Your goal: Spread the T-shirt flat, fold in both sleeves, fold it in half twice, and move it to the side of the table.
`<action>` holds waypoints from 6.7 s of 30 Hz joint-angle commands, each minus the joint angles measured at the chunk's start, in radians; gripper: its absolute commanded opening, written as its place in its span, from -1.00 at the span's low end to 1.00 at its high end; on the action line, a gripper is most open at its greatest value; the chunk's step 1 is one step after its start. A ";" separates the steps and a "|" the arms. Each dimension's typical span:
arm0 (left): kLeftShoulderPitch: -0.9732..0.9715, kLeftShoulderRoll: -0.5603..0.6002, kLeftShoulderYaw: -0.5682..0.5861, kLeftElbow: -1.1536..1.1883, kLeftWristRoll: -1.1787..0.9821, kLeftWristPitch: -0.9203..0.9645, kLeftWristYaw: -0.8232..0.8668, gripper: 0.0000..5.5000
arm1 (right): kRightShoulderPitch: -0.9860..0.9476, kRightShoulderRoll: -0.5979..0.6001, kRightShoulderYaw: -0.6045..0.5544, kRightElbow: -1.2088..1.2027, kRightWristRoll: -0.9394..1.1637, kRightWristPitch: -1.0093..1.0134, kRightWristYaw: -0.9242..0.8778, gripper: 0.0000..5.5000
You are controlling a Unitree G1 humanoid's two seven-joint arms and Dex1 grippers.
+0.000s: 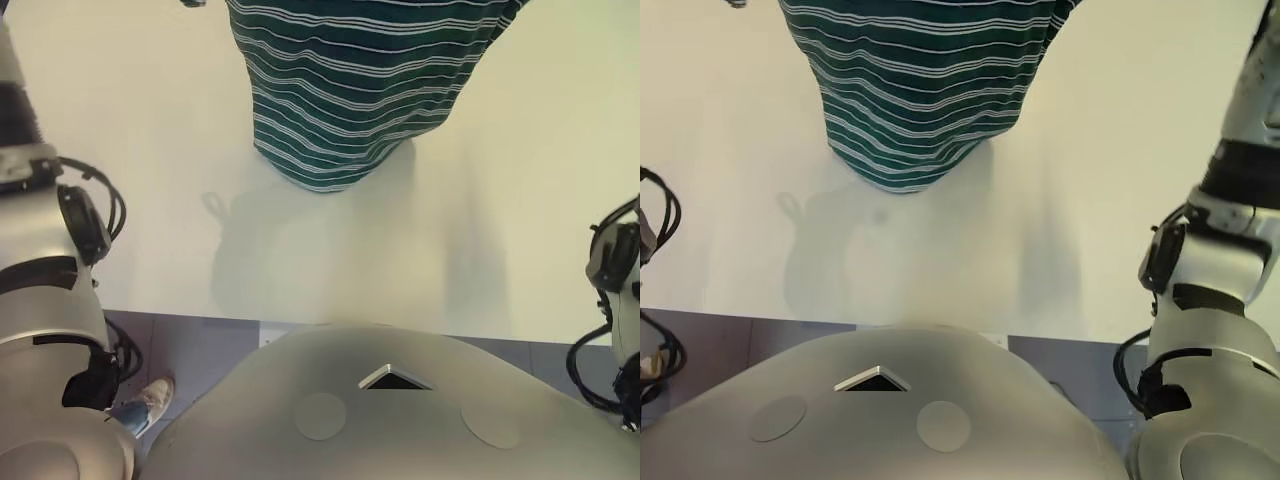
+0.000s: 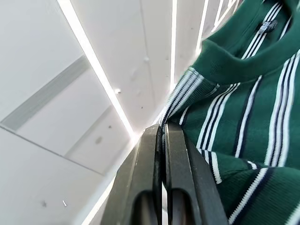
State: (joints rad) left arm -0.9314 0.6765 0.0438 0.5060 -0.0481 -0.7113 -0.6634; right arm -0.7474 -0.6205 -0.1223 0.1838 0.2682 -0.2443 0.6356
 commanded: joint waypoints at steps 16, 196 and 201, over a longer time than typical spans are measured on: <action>-0.600 -0.168 -0.143 0.798 0.338 0.254 0.446 -1.00 | -0.677 0.143 0.121 1.044 -0.357 -0.190 -0.253 -0.99; 1.134 0.058 -0.204 -0.314 -0.676 -0.229 -0.297 -0.12 | 0.495 0.025 0.236 0.191 -0.352 -0.219 -0.029 0.13; 1.133 -0.010 -0.161 -0.331 -0.611 -0.184 -0.323 -0.12 | 0.413 0.014 0.337 0.445 -0.626 -0.255 -0.221 0.13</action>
State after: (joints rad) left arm 0.2014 0.6745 -0.1401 0.1854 -0.6904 -0.9161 -0.9709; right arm -0.3061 -0.5825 0.1983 0.5730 -0.3013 -0.4912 0.4616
